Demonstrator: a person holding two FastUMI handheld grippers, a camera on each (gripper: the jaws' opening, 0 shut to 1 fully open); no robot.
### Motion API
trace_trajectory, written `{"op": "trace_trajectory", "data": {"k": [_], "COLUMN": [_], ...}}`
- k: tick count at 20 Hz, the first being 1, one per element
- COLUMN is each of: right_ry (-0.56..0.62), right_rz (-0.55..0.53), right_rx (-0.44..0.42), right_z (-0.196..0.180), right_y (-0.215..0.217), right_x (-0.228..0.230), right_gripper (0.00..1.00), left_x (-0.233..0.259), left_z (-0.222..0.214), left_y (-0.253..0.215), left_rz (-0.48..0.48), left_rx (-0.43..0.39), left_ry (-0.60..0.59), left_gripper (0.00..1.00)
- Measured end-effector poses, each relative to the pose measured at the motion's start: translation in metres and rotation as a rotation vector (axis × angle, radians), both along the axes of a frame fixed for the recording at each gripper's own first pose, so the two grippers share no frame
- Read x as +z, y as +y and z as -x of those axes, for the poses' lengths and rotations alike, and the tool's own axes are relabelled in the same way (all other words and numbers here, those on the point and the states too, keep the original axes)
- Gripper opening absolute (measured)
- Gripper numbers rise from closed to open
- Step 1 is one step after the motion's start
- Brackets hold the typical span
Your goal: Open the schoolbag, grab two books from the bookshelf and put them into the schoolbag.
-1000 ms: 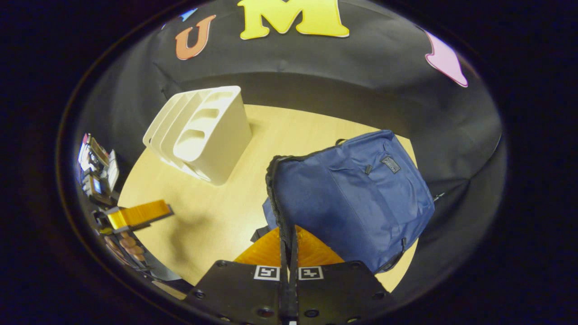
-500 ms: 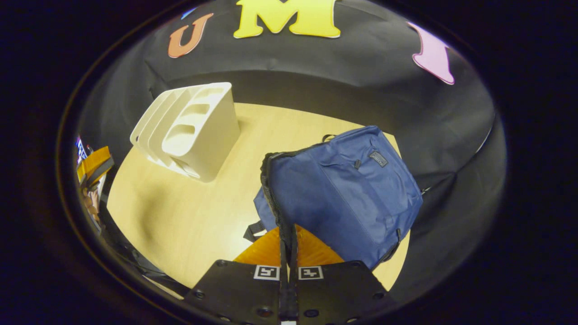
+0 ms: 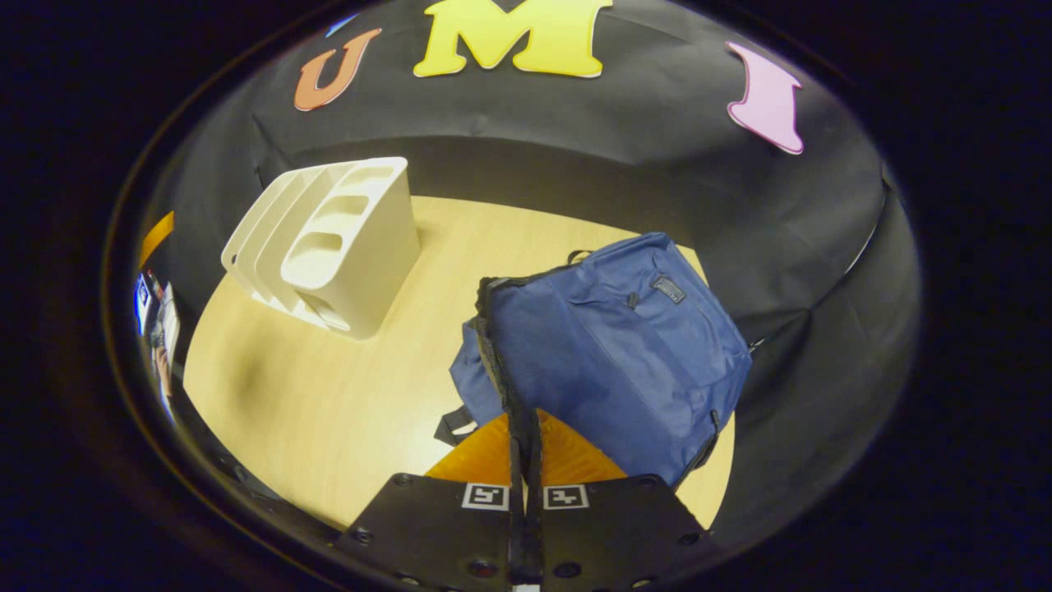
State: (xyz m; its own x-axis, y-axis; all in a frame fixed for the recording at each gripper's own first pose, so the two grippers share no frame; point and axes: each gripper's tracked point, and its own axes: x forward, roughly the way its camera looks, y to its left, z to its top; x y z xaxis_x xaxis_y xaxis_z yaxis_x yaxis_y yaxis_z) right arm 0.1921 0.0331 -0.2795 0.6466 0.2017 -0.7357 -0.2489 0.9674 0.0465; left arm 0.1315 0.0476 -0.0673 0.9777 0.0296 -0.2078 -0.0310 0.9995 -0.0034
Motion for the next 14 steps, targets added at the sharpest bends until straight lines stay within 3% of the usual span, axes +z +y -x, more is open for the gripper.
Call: {"op": "trace_trajectory", "data": {"k": [6, 9, 10, 11, 12, 14], "right_ry": [0.011, 0.004, -0.009, -0.024, -0.038, -0.068], "right_rz": [-0.022, -0.025, -0.024, -0.035, -0.035, -0.051], "right_rx": [-0.041, -0.046, -0.054, -0.057, -0.064, -0.065], "right_z": [0.006, 0.009, 0.01, 0.01, 0.013, 0.019], "right_y": [0.003, 0.005, 0.004, 0.005, 0.004, 0.003], "right_x": [-0.01, -0.008, -0.004, 0.0, 0.005, 0.017], "right_gripper": [0.01, 0.13, 0.12, 0.13, 0.16, 0.18], "left_x": [0.042, 0.057, 0.06, 0.062, 0.063, 0.059], "left_z": [0.013, 0.02, 0.021, 0.023, 0.024, 0.028], "left_y": [0.017, 0.022, 0.024, 0.023, 0.018, 0.013], "left_rz": [-0.058, -0.147, -0.16, -0.156, -0.143, -0.119], "left_rx": [0.034, 0.033, 0.043, 0.032, 0.02, 0.006], "left_ry": [-0.011, -0.022, -0.024, -0.026, -0.029, -0.017], "left_gripper": [0.55, 0.54, 0.55, 0.65, 0.58, 0.58]}}
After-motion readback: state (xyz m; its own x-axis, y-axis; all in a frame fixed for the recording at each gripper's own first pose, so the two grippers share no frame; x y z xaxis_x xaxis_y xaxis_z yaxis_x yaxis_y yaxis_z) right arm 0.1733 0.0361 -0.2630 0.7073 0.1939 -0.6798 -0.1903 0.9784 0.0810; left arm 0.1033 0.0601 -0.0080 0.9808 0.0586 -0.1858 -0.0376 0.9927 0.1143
